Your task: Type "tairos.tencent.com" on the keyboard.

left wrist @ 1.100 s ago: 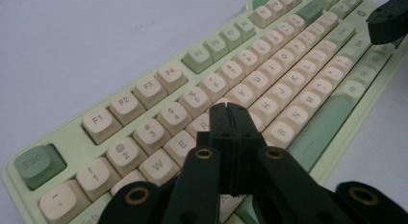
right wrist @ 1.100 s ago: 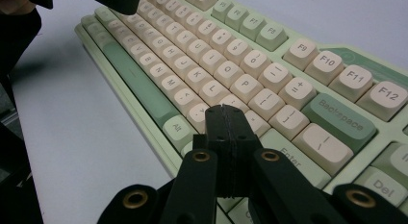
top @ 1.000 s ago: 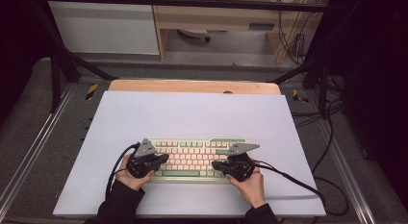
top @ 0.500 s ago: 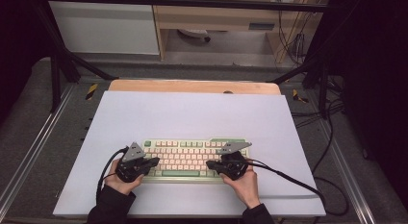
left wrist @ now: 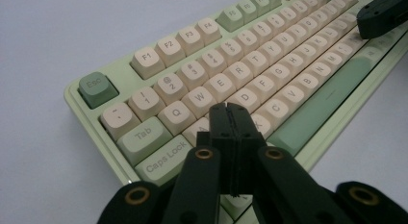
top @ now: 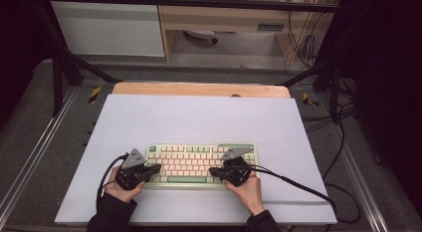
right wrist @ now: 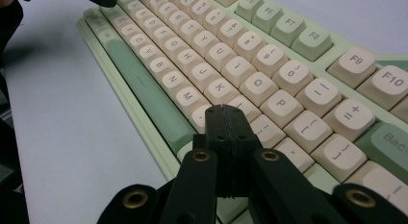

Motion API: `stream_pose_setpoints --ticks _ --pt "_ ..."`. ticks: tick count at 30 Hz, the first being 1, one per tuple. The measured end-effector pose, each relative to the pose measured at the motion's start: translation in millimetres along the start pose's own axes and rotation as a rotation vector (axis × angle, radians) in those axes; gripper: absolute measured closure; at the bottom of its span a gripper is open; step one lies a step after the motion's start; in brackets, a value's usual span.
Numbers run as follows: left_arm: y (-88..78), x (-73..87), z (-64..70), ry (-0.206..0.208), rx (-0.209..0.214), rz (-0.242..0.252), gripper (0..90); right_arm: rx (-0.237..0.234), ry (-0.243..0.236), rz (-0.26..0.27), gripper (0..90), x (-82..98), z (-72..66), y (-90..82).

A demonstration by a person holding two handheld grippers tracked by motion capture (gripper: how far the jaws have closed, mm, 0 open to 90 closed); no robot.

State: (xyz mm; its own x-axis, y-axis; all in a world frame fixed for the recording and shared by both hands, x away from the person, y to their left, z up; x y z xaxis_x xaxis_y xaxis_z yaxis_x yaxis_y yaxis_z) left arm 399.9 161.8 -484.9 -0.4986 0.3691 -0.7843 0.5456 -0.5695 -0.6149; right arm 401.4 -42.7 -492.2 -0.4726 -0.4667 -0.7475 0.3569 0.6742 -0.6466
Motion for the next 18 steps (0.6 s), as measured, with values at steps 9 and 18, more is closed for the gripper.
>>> stream_pose_setpoints --ticks 9,18 --pt "0.4 0.6 0.0 -0.001 0.004 -0.001 89.6 -0.001 -0.005 -0.001 90.0 1.6 0.0 2.5" --pt "0.5 1.1 -0.7 -0.003 0.003 -0.001 89.6 0.0 -0.012 -0.013 90.0 4.0 -0.2 4.2"
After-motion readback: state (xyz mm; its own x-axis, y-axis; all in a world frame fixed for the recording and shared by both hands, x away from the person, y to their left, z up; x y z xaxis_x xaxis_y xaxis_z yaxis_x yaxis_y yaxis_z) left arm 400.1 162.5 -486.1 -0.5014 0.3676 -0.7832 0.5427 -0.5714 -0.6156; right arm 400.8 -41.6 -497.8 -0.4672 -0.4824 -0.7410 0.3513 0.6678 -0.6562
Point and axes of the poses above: each handheld gripper's, and its own axes: y roughly forward along the jaws, x roughly out of its underside, z roughly to its right, the point moved 10 cm from there along y, roughly forward along the jaws, and after that the axes turned 2 degrees about -y, right-handed, at the moved point
